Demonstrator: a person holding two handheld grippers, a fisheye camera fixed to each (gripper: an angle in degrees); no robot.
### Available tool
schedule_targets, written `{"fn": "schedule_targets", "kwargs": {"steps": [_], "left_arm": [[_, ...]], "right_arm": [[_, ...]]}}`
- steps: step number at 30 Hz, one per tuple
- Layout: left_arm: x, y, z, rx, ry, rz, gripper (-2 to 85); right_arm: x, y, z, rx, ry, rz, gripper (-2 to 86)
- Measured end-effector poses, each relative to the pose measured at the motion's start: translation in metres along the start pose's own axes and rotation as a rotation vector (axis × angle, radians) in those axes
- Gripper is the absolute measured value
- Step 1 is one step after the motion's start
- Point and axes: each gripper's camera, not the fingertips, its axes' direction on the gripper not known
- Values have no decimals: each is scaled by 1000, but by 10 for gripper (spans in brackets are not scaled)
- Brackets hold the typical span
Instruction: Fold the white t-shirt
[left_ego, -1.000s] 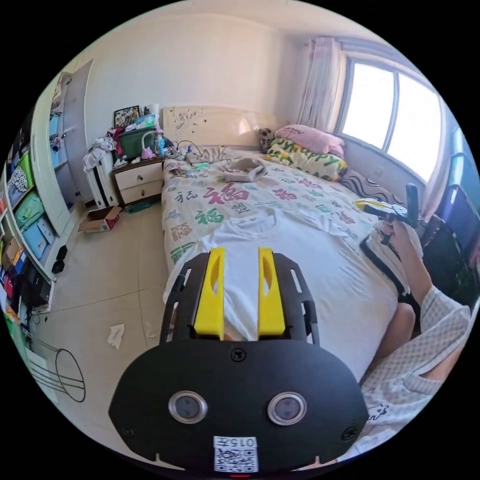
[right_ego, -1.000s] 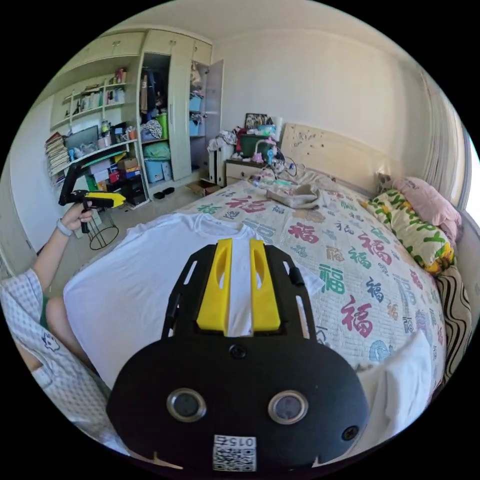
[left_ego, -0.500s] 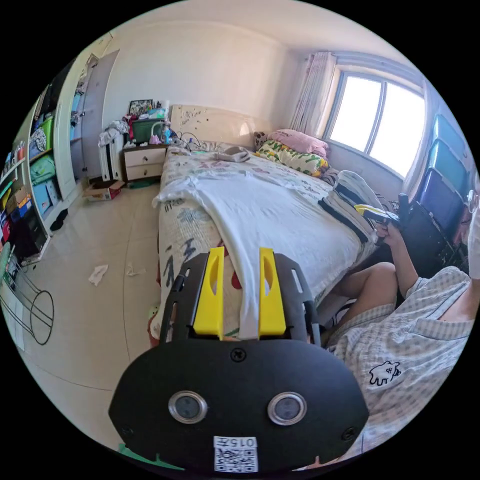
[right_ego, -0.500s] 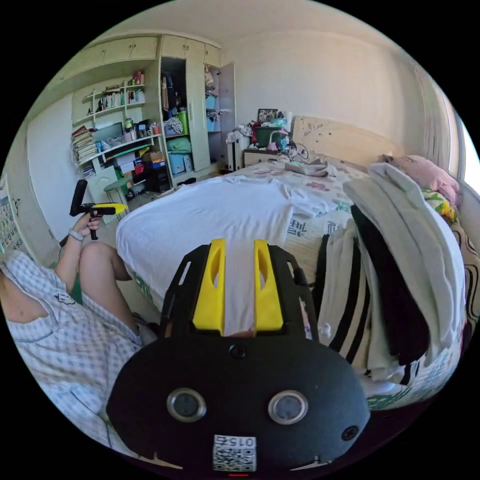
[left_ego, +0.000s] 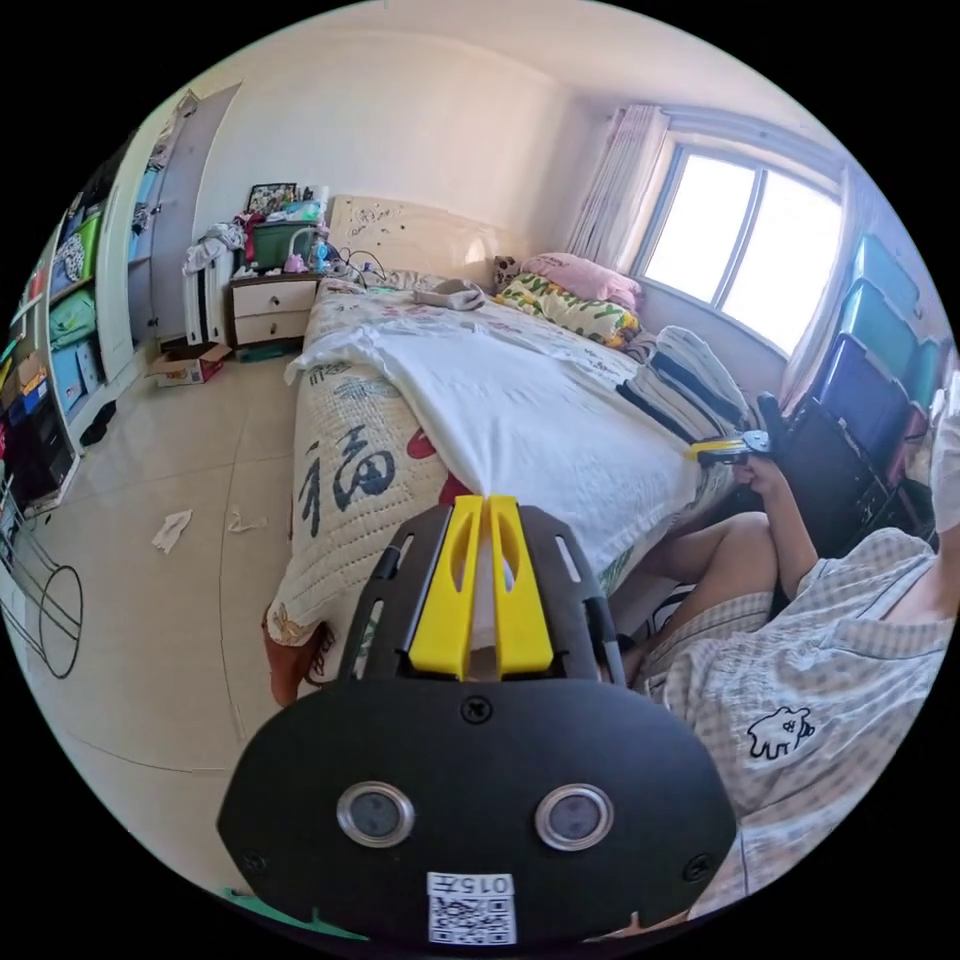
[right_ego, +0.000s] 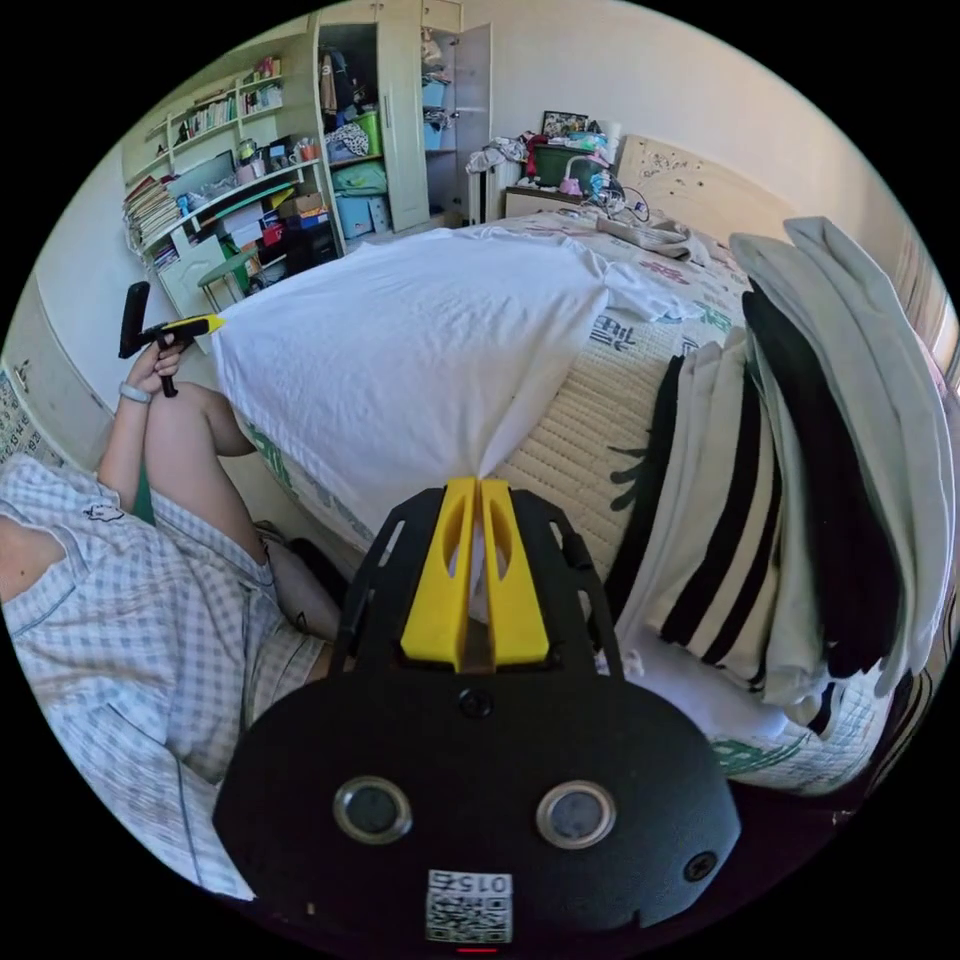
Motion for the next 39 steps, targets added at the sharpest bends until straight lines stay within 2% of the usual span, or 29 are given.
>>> {"fn": "schedule_targets", "kwargs": {"steps": [3, 7, 13, 21, 23, 29, 33, 39], "left_arm": [[-8, 13, -9, 25, 16, -15, 3], [-16, 26, 19, -59, -60, -10, 4], [-46, 51, 34, -13, 49, -81, 10], [-29, 62, 44, -52, -118, -47, 70], [-24, 72, 29, -16, -177, -44, 80], [-7, 105, -28, 229, -161, -43, 69], [22, 100, -36, 260, -180, 15, 66], [79, 40, -17, 241, -250, 219, 67]], "right_arm": [[6, 6, -11, 12, -33, 15, -8], [2, -2, 9, -111, 10, -5, -8], [4, -6, 5, -94, -2, -12, -5], [32, -12, -9, -55, -134, 80, 28], [36, -14, -34, 11, -93, 137, 25], [10, -37, -114, 321, 24, 109, 18], [2, -77, -128, 354, 89, 69, 33], [21, -167, -110, 345, 152, 101, 50]]}}
